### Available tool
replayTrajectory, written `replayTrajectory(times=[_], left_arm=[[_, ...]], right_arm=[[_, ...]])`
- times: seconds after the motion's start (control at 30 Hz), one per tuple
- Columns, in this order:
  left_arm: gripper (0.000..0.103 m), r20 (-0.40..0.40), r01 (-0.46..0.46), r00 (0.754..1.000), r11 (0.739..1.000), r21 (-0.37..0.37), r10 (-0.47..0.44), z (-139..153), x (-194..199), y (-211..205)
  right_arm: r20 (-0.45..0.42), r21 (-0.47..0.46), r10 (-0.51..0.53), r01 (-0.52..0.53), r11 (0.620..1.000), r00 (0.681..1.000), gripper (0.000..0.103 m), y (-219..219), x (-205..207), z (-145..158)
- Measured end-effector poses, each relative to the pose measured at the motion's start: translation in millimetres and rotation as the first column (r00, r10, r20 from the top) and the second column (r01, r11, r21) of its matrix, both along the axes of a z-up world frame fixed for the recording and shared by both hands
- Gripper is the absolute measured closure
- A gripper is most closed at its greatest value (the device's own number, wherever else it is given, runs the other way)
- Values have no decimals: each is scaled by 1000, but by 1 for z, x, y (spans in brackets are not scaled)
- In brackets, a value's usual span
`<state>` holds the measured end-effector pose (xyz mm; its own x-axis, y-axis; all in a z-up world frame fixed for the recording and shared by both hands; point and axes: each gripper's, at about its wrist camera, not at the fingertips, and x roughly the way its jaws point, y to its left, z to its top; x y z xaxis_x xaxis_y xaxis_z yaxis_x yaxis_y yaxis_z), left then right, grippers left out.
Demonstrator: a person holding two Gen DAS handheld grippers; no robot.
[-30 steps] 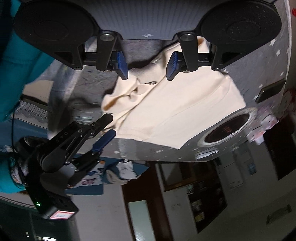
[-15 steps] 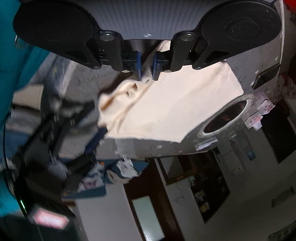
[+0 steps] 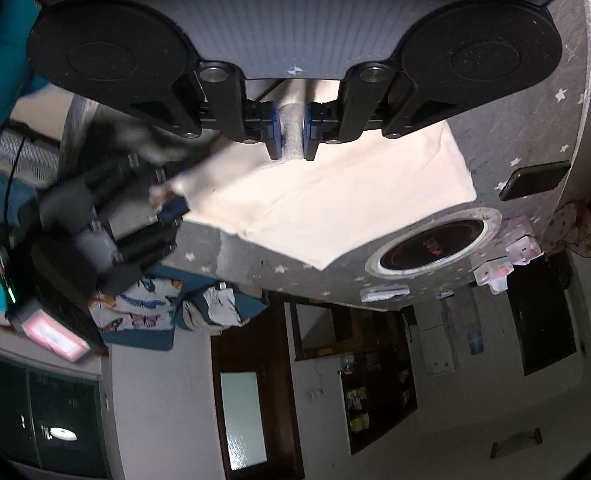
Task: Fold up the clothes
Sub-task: 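Grasp the hem with the left gripper while the right gripper grasps the hem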
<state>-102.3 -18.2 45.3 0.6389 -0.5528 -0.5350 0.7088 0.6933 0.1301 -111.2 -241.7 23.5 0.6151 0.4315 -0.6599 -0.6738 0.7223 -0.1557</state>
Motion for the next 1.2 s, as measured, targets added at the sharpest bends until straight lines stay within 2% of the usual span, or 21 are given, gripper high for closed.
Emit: replayTrajectory(times=[0.07,0.1,0.13,0.27,0.3,0.37,0.43,0.5,0.53,0.83,1.03,1.2], left_arm=[[69,19,9,1000,999,41,-10,-6,-6,1],[54,29,13,999,998,62,-15,-8,-9,2],[52,38,17,999,996,83,-20,-11,-12,3],[52,74,30,996,986,166,-43,-23,-25,6],[53,76,32,996,982,185,-47,-26,-26,6],[63,67,24,997,979,201,-38,-31,-22,7],[84,54,13,998,982,189,-24,-32,-18,12],[95,40,2,999,984,177,-10,-33,-13,16],[96,35,0,999,986,167,-6,-31,-13,18],[98,7,30,1000,997,67,-31,0,-47,30],[98,-42,58,997,998,6,-58,24,-85,40],[98,-20,21,1000,1000,-10,-21,39,-74,41]], right_arm=[[-19,31,-9,10,999,1000,88,-4,3,4],[-26,47,-16,17,999,1000,88,-7,4,7],[-32,61,-21,23,998,999,89,-8,5,9],[-36,91,-37,40,995,999,90,-11,10,14],[-35,96,-41,45,994,999,90,-11,11,15],[-28,101,-48,50,994,998,92,-10,12,17],[-19,105,-54,56,993,998,93,-9,12,18],[-11,108,-58,59,992,998,94,-9,9,19],[-4,112,-61,61,992,998,94,-9,7,19],[37,140,-34,28,990,999,95,-17,-27,43],[3,135,27,-27,990,1000,95,-21,-70,70],[13,121,46,-47,992,999,95,-17,-69,86]])
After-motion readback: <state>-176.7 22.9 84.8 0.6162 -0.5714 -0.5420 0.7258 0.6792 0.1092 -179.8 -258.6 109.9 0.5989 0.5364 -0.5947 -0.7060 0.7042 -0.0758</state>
